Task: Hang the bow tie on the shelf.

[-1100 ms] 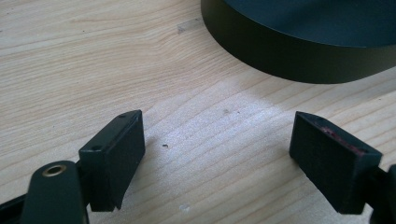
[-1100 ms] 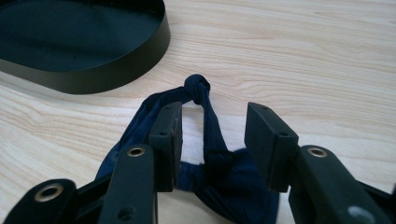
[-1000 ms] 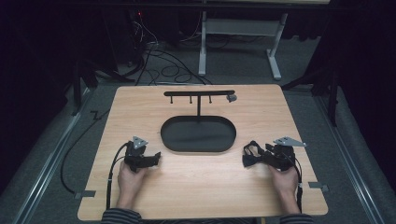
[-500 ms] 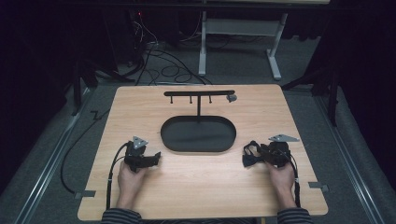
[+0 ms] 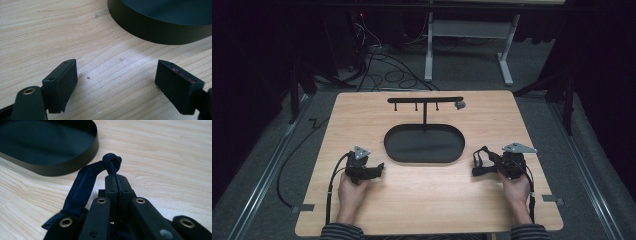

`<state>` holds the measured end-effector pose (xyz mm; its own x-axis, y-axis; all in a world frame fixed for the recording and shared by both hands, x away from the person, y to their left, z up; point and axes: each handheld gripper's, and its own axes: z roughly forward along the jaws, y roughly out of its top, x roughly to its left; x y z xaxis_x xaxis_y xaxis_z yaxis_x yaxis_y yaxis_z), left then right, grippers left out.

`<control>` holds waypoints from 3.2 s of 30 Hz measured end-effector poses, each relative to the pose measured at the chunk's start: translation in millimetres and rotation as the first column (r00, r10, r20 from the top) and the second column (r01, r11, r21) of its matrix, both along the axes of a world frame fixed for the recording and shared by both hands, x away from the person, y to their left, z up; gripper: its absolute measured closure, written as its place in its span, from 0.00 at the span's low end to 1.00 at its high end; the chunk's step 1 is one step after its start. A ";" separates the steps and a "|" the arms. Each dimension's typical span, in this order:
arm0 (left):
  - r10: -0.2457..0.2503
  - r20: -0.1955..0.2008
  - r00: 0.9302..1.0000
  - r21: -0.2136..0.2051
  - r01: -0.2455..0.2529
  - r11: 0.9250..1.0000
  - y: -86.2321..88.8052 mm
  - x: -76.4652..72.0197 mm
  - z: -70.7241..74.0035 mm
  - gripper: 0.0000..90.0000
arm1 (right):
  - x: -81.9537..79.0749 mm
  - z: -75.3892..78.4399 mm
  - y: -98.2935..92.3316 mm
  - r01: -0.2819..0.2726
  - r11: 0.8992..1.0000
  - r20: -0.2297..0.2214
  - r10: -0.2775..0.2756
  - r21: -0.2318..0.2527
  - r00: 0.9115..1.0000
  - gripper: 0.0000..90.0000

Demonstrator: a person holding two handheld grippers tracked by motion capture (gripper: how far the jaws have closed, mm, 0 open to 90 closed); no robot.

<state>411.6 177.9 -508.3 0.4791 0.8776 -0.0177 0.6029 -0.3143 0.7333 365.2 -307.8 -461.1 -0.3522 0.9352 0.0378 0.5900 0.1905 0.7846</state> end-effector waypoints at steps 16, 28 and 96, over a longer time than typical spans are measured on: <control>0.000 0.000 1.000 -0.001 0.000 1.000 0.0 0.0 0.0 0.21 | -6.3 33.2 17.9 -0.084 0.996 0.098 0.083 0.006 0.992 1.00; -0.001 -0.001 1.000 -0.001 0.001 1.000 0.1 0.0 0.1 0.21 | -4.3 46.8 30.7 -0.131 0.991 0.127 0.129 0.007 0.983 1.00; -0.001 -0.002 1.000 -0.002 0.001 1.000 0.3 0.2 0.1 0.21 | 47.7 96.5 64.0 -0.206 0.978 0.196 0.198 0.020 0.960 1.00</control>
<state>411.8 178.2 -508.2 0.4800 0.8770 -0.0208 0.6039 -0.3132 0.7330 412.9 -243.8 -364.6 -0.5377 0.8431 -0.0129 0.3802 0.2561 0.8887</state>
